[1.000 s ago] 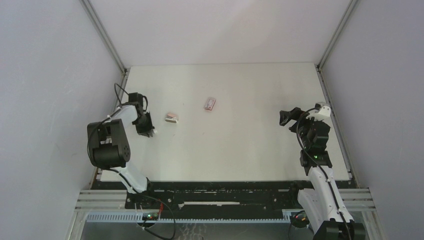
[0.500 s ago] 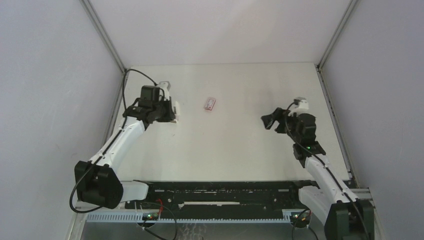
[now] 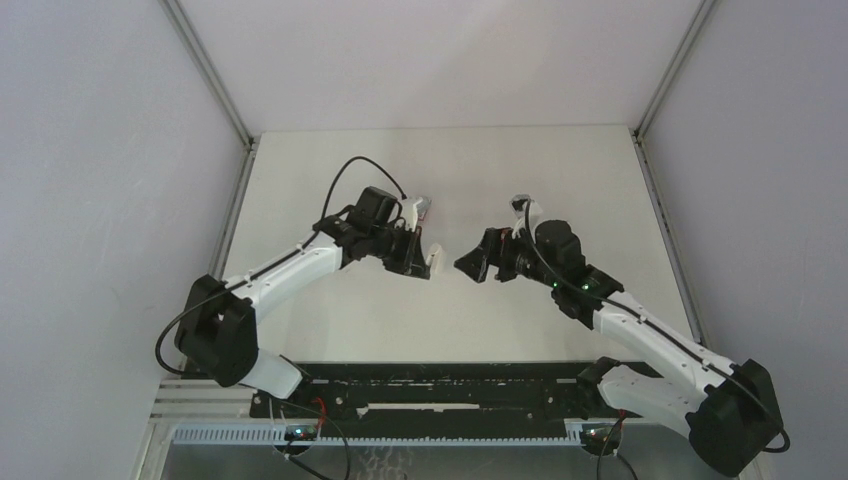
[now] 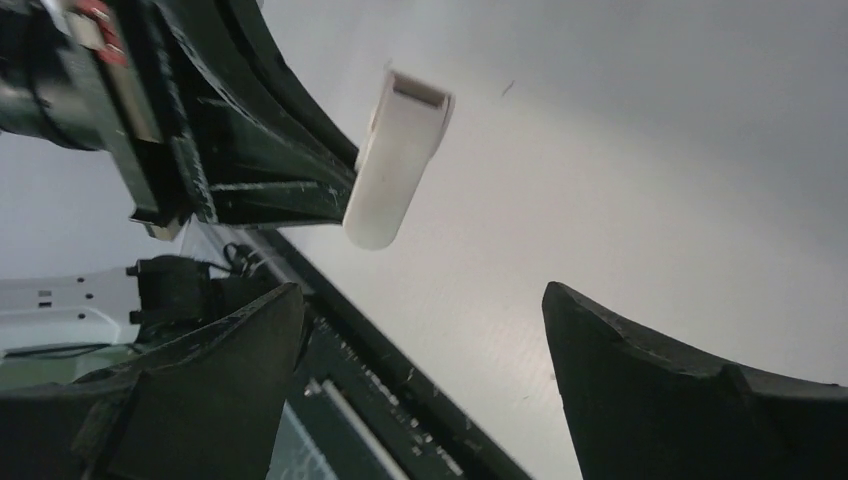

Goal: Load the staples into the stapler

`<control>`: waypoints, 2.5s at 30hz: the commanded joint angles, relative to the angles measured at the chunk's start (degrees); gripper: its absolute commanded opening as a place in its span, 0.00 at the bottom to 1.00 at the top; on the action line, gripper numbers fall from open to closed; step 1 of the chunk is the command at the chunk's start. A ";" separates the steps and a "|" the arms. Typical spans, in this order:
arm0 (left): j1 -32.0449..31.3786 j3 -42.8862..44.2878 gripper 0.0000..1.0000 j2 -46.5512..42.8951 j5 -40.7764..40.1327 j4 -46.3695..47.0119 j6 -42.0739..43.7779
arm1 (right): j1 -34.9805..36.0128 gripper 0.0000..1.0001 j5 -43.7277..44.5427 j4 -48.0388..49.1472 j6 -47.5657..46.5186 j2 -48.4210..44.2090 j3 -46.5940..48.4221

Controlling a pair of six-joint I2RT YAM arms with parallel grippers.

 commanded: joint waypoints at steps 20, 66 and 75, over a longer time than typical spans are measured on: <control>-2.62 -3.18 0.00 -5.71 -1.27 5.34 -1.72 | 5.38 0.56 2.16 11.59 18.62 9.48 1.71; -8.52 -17.54 0.00 -10.48 -8.38 35.02 -31.45 | -9.71 0.68 6.11 -1.85 8.20 -8.71 0.30; -9.22 -20.64 0.00 -14.60 -15.94 41.16 -36.99 | 2.68 0.71 20.15 6.09 10.80 -4.49 -0.02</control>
